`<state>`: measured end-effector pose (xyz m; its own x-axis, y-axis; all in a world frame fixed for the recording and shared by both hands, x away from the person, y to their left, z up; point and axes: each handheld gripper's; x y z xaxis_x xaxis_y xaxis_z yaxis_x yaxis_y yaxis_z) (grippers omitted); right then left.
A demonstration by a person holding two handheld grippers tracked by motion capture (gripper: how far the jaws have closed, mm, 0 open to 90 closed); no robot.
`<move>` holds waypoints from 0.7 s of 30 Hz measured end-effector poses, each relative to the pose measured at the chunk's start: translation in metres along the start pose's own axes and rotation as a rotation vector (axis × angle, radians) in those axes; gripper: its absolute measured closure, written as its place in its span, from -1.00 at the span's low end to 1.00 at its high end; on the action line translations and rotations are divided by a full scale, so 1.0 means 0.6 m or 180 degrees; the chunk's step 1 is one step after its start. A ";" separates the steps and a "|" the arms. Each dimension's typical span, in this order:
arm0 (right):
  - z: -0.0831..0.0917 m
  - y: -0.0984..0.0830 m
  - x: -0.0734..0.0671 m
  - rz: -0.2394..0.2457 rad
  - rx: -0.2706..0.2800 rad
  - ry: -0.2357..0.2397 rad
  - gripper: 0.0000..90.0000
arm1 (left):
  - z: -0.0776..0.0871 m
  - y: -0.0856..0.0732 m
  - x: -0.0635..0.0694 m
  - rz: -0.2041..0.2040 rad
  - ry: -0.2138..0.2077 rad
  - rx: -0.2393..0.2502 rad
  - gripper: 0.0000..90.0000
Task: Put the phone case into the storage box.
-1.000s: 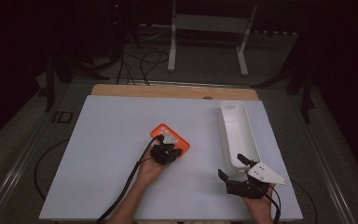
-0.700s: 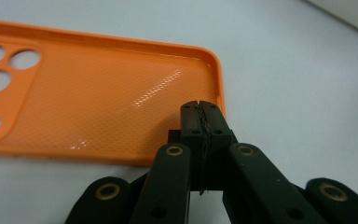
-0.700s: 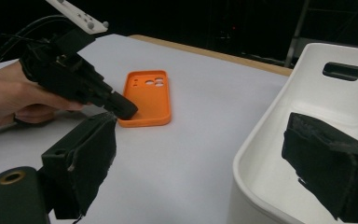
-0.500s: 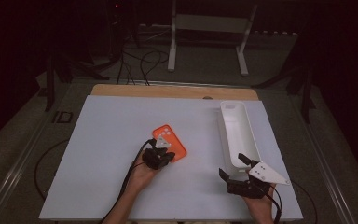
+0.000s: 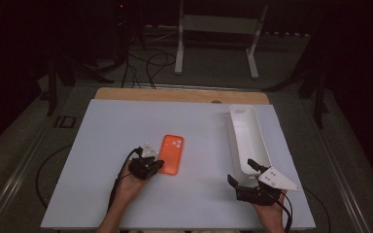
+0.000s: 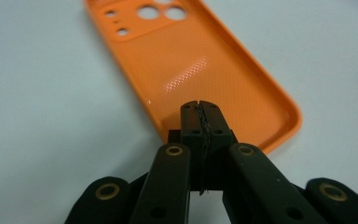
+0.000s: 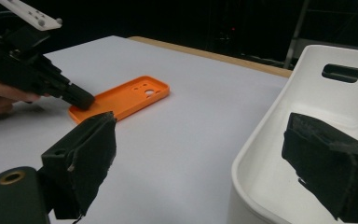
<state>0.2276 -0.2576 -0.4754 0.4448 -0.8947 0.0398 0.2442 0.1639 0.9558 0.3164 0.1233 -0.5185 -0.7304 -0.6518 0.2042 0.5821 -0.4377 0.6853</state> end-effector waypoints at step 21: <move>-0.020 0.014 0.017 0.0092 -0.0013 -0.0071 -0.79 | 0.096 -0.072 -0.069 0.0275 0.0533 -0.0004 1.00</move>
<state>0.2442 -0.2602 -0.4705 0.4325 -0.8986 0.0739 0.2351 0.1916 0.9529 0.3010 0.2045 -0.5163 -0.6082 -0.7808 0.1429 0.6405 -0.3764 0.6694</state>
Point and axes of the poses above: each handheld gripper's, and its own axes: z roughly backward along the jaws, y roughly out of its top, x roughly to its right, and after that the axes turned 10 degrees about -y, right-handed
